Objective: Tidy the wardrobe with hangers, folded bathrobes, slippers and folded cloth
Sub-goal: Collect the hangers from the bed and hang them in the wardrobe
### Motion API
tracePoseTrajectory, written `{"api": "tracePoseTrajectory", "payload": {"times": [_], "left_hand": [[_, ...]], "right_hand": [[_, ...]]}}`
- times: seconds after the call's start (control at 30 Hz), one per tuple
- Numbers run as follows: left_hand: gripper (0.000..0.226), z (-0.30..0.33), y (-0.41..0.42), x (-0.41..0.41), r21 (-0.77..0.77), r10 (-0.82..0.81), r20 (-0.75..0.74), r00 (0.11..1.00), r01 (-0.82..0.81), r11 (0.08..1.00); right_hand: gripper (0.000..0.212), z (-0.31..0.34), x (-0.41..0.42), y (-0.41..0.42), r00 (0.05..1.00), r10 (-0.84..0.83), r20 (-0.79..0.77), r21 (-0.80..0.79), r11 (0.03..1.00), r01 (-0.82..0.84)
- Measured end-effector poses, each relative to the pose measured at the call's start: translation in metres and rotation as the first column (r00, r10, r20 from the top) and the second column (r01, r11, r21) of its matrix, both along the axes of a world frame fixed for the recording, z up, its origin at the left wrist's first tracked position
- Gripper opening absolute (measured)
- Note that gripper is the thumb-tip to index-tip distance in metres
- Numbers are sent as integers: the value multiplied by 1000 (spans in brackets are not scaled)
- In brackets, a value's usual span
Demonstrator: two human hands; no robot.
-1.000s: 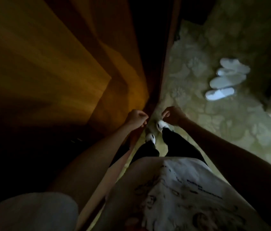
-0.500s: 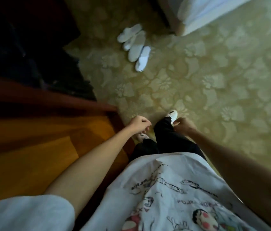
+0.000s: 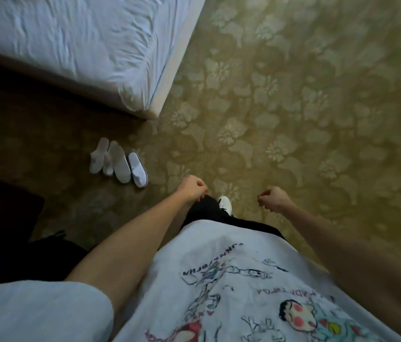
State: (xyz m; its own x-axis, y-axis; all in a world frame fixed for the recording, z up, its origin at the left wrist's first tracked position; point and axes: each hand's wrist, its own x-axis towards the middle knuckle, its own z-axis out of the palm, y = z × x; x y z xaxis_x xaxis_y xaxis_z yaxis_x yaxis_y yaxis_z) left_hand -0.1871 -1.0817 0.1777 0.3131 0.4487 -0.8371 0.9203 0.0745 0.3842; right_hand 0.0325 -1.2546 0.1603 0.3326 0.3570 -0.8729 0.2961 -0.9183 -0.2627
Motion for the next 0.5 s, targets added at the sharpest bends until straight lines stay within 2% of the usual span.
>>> {"api": "tracePoseTrajectory", "payload": {"times": [0.13,0.33,0.5], "left_hand": [[21,-8,48,4,2,-21,-79,997,21,1000],[21,-29,140,25,10,49,-184,982,-48,999],[25,-30,251,83,-9,134,-220,966,-139,990]], "right_hand": [[20,4,22,87,1000,0,-29,106,994,3],[14,15,66,269,983,147,-113,267,957,-112],[16,23,141,396,972,214,-91,259,948,-185]]}}
